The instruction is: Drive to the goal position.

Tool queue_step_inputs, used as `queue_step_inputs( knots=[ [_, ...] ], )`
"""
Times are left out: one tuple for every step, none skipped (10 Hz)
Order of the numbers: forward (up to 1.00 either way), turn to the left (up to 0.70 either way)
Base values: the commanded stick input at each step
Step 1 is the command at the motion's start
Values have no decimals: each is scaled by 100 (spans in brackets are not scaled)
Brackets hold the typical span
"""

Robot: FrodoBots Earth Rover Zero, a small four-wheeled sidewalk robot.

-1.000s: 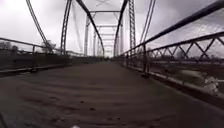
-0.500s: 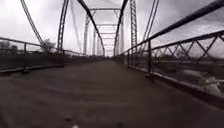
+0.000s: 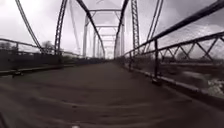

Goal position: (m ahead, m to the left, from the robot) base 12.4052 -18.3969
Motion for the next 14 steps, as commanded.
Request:
queue_step_inputs(
  knots=[
    [100,0],
    [100,40],
    [100,32],
    [100,6],
    [100,0],
    [100,0],
    [100,0],
    [100,0],
    [100,0],
    [100,0],
    [100,0],
    [100,0],
    [100,0],
    [100,0]
  ],
)
